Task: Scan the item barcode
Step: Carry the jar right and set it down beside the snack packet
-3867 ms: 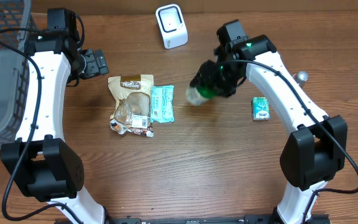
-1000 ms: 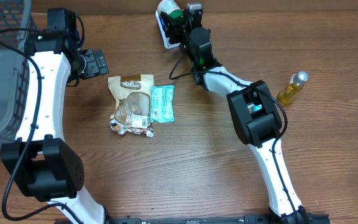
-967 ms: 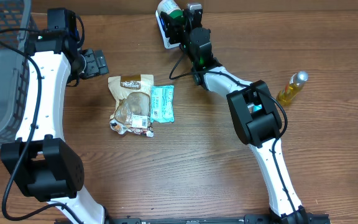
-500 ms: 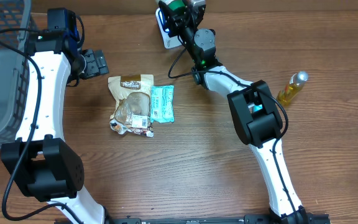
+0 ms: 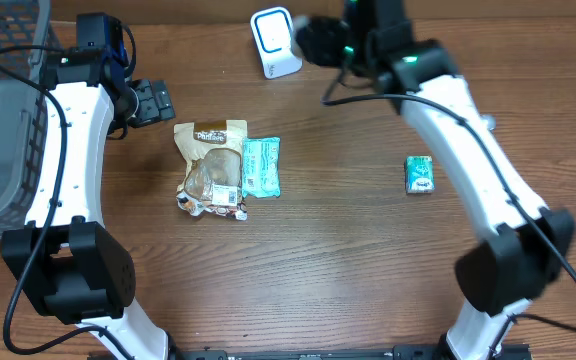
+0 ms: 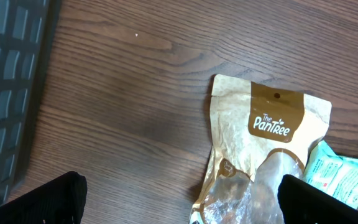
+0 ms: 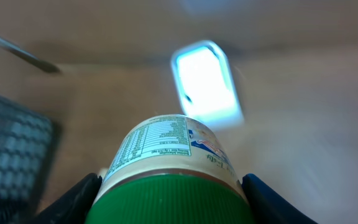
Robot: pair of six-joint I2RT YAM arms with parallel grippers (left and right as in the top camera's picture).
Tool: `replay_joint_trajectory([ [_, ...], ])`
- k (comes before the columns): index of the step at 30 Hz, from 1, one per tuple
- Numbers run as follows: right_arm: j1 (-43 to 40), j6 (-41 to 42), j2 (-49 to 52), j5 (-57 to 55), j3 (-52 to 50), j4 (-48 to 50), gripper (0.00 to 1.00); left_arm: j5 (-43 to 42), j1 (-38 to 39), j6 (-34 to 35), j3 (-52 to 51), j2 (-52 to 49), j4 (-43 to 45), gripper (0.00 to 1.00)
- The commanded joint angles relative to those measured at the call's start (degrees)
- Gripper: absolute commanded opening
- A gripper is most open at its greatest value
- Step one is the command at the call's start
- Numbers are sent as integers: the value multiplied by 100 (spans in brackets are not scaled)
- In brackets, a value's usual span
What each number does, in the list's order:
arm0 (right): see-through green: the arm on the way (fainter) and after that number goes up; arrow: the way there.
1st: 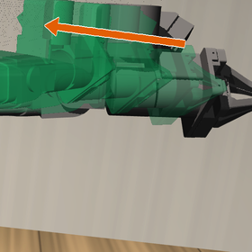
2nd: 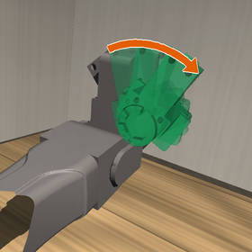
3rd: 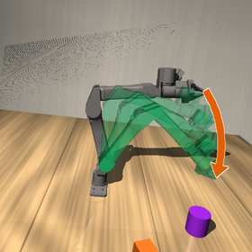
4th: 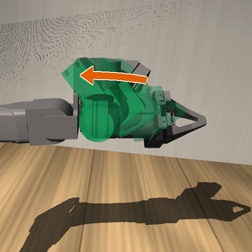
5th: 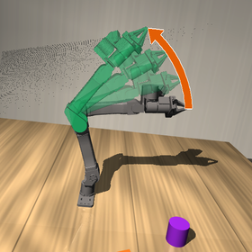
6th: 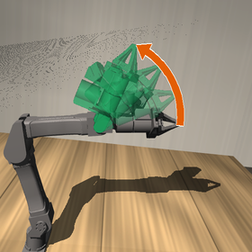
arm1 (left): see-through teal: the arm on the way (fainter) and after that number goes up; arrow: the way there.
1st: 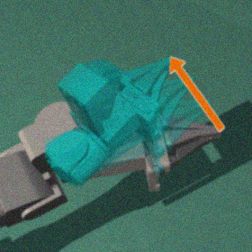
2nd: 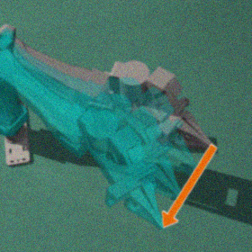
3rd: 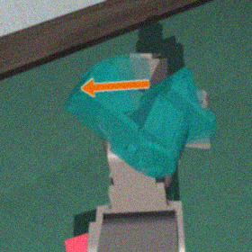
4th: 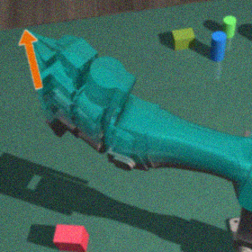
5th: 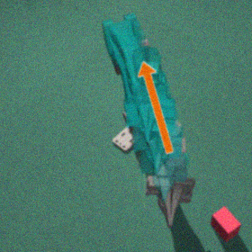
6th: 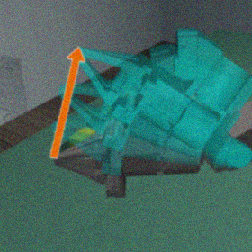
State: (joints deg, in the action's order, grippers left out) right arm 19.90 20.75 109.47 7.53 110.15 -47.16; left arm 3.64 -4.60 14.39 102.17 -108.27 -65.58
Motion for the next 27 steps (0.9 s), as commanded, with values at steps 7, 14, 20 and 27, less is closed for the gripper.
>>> replay_joint_trajectory([
  [7,-824,-22,179,-149,-717,-2629,32,-26,11,-111,90,26,0,100],
  [14,-841,-17,179,-876,-1740,-2728,34,-24,11,-111,90,26,0,99],
  [20,-839,-15,179,-1005,-2258,-2660,34,-26,11,-111,90,26,2,100],
  [27,-839,-20,179,-1008,-2828,-2216,67,-24,11,-111,90,24,0,100],
])
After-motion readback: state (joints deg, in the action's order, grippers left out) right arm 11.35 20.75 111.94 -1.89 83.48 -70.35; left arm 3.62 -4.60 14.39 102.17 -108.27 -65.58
